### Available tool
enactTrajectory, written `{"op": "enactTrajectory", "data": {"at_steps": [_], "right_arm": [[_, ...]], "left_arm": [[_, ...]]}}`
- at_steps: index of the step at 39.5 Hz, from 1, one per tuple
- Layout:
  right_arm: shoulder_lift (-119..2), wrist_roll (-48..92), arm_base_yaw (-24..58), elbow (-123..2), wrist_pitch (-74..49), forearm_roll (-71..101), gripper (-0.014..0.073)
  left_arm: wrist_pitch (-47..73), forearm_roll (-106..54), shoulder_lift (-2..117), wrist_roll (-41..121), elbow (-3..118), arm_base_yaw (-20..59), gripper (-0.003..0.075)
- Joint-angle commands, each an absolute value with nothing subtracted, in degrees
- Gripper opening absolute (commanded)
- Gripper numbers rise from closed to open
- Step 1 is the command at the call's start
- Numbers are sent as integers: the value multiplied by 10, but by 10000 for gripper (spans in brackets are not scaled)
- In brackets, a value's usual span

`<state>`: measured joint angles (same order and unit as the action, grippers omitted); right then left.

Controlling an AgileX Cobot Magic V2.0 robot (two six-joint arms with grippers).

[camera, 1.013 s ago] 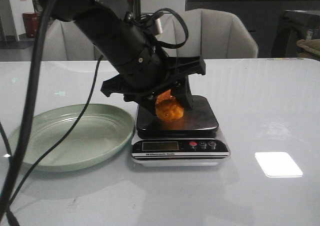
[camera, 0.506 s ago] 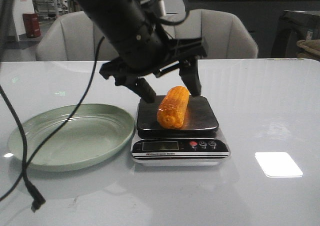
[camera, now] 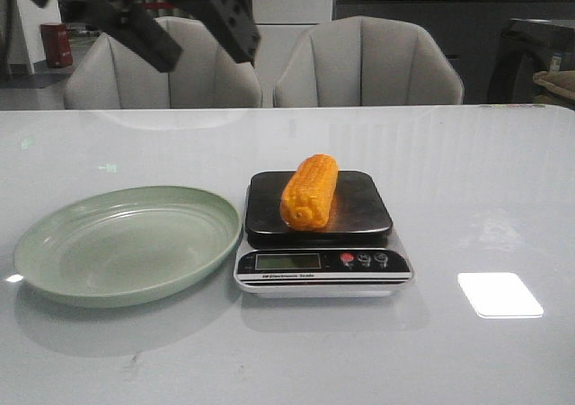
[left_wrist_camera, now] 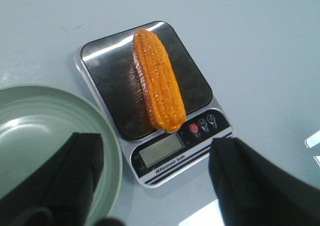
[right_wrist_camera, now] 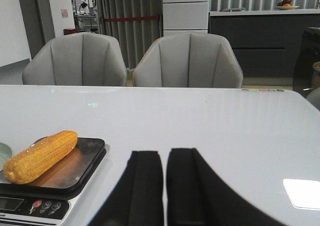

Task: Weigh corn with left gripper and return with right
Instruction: 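Raise the open left gripper away from the scale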

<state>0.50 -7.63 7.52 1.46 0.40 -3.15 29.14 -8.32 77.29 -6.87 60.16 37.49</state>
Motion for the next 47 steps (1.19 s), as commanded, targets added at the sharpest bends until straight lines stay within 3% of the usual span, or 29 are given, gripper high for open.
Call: {"op": "enactTrajectory", "data": {"at_steps": [1,22,29,37,47], "right_arm": [[16,-74,71,21,51,-39,195],[16,-74,71,21,51,-39,195],[16,-74,71,21,52,-39,195],[16,-85,72,20,74,-35,195],[-22,-109,73,-13,57,-26,195]], "left_arm": [[266,-69,686,-72,568,375,489],[277,-50,326,-71,361,375,471],[301,-31,222,-66,320,375,363],[321,7,104,-66,279,375,103],[324,30,37,-66,262,375,122]]}}
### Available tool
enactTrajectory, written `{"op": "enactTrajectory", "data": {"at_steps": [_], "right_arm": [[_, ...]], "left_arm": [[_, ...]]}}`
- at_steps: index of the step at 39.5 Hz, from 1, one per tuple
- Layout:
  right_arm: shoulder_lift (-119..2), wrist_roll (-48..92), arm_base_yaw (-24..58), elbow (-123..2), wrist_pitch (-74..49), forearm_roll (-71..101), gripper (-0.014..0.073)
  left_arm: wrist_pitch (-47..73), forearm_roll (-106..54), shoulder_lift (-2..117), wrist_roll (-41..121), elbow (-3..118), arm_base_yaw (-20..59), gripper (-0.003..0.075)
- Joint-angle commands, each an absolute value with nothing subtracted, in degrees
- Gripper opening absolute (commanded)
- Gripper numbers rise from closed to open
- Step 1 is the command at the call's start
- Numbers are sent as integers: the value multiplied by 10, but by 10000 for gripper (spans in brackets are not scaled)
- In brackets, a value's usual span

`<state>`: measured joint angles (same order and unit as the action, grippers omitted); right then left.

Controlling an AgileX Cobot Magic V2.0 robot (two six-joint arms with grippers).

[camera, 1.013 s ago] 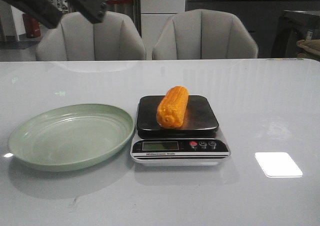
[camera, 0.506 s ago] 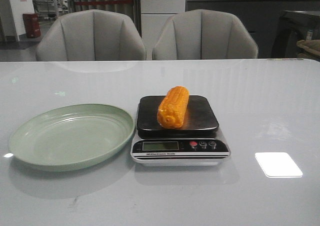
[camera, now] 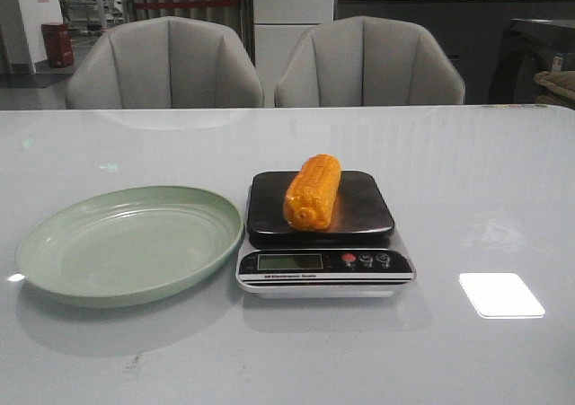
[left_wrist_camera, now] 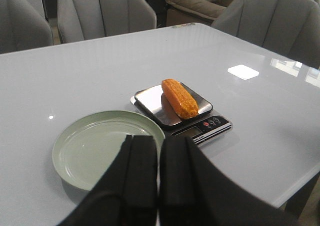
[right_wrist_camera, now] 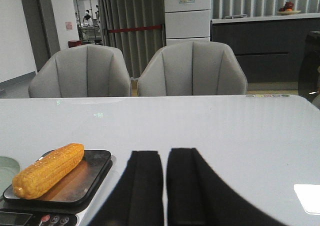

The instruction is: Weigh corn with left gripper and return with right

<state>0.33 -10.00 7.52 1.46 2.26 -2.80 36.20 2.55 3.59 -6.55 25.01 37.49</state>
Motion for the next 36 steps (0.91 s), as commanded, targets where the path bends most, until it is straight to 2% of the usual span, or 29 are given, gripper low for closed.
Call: {"op": "enactTrajectory", "data": {"at_steps": [1,15,30,33,36], "right_arm": [[-35,-109,73,-28,50,-26,195],[-244,-109,73,-246,-182,-26,195],[-309,-109,73,-254,-152,-10,203],[-333,-109,78,-270,-150,5,270],[-366,-109,88,-298,-158,9,402]], "left_arm": [[324,30,37,-66,262,375,122],[324,30,37,-66,262,375,122],[324,30,37,-66,262,375,122],[324,30,37,-66,262,375,122],[324,30,37,-66,262,376,122]]}}
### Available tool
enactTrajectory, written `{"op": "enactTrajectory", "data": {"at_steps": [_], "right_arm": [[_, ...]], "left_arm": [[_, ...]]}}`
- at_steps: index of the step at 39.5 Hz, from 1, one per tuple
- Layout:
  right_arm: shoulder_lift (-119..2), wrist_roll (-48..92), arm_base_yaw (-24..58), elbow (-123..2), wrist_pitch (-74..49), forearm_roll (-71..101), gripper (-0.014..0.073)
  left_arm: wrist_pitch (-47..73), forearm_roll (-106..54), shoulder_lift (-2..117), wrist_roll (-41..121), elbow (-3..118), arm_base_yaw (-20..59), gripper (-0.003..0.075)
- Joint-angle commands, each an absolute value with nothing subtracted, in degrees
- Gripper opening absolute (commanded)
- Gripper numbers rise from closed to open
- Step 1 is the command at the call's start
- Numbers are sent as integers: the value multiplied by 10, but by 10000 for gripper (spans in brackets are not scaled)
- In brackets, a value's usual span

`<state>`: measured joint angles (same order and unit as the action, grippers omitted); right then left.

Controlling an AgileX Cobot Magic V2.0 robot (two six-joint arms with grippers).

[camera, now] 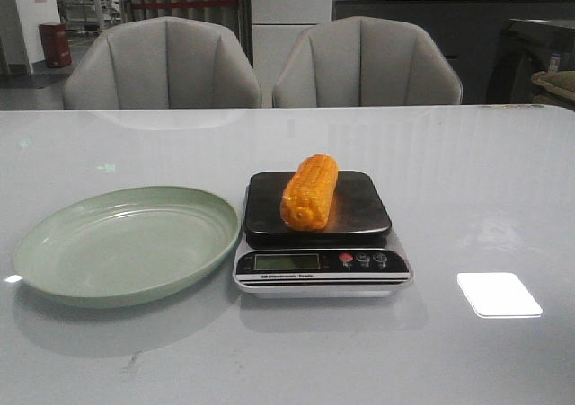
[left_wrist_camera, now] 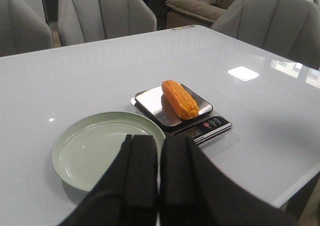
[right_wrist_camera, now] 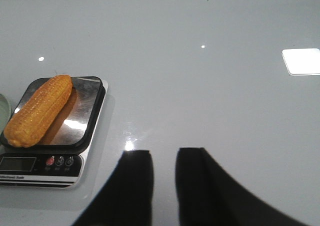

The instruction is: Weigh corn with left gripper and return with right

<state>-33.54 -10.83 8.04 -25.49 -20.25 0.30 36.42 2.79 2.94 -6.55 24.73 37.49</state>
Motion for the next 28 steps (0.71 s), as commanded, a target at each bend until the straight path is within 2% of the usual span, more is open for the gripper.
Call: {"op": "enactTrajectory", "data": {"at_steps": [1,4,6,18,28], "right_arm": [[-376,-109,93,-309,-159,9,440],[-417,-109,116,-340,-160,9,574],[-442,-109,134,-361,-160,9,611],[-667,-114,267,-535,-205,40,592],[-856,-178,307,-714,-308,40,592]], "left_arm": [[324,30,37,-66,262,376,122],[324,30,37,-66,262,376,122],[324,30,37,-66,262,376,122],[324,30,37,-66,262,376,122],[324,30,37,-66,262,376,122]]}}
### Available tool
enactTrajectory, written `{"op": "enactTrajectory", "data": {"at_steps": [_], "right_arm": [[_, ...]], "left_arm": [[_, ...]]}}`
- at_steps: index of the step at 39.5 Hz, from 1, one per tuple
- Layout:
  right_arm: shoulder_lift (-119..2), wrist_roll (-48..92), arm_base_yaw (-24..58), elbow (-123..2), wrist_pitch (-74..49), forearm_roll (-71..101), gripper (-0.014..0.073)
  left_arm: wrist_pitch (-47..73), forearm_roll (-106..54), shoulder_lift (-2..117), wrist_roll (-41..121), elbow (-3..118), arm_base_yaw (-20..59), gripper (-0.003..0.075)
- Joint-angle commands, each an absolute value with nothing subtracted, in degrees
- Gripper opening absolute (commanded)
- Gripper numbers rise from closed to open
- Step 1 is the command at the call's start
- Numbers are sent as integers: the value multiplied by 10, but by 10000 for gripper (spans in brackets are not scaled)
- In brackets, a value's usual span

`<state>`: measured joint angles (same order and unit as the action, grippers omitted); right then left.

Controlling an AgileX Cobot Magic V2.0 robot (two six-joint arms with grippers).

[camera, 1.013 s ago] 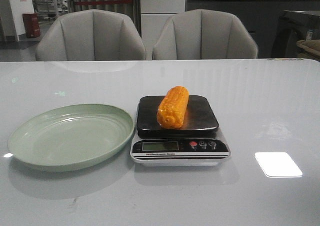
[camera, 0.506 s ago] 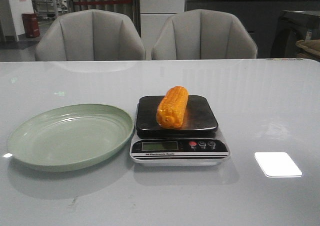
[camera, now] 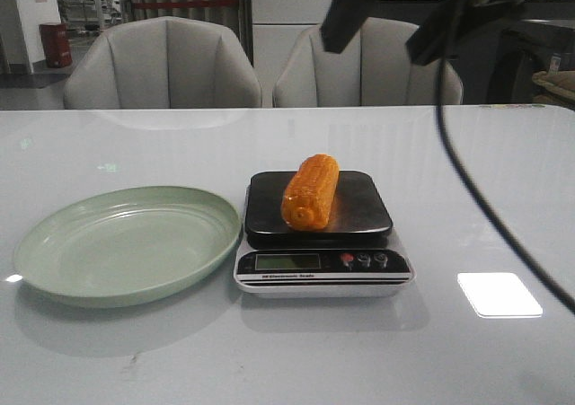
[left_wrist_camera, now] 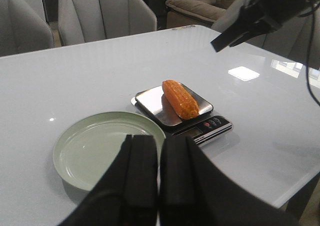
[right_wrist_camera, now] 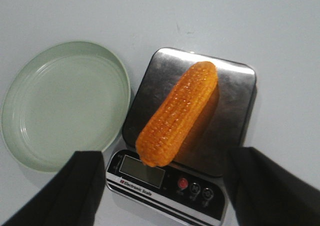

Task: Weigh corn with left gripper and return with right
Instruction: 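Lower the right gripper over the corn cob on the scale and grasp it, then carry the corn cob with the right gripper back onto the green plate and release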

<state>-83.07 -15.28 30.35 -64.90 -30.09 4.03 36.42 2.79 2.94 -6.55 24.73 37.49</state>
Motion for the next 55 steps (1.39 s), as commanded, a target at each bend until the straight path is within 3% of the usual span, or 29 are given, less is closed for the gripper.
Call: {"op": "enactTrajectory", "data": {"at_steps": [1,17,29,33,42,55], "right_arm": [[-871,-186,307,-726,-319,40,592],[-1020,-418,347,-872,-436,-61,592],[-1100,-476,359,-906,-492,-73,587],[-1124,-476,359,-916,-511,-74,520],[-1140,-474,373,-961,-513,-73,211],[-1157,-455,478,-997,-371,-67,189]], "left_arm": [[324,30,37,-66,262,376,122],[324,30,37,-66,262,376,122],[324,30,37,-66,262,376,122],[324,30,37,-66,262,376,122],[324,30,37,-66,262,376,122],[324,30,37,-66,262,376,122]]}}
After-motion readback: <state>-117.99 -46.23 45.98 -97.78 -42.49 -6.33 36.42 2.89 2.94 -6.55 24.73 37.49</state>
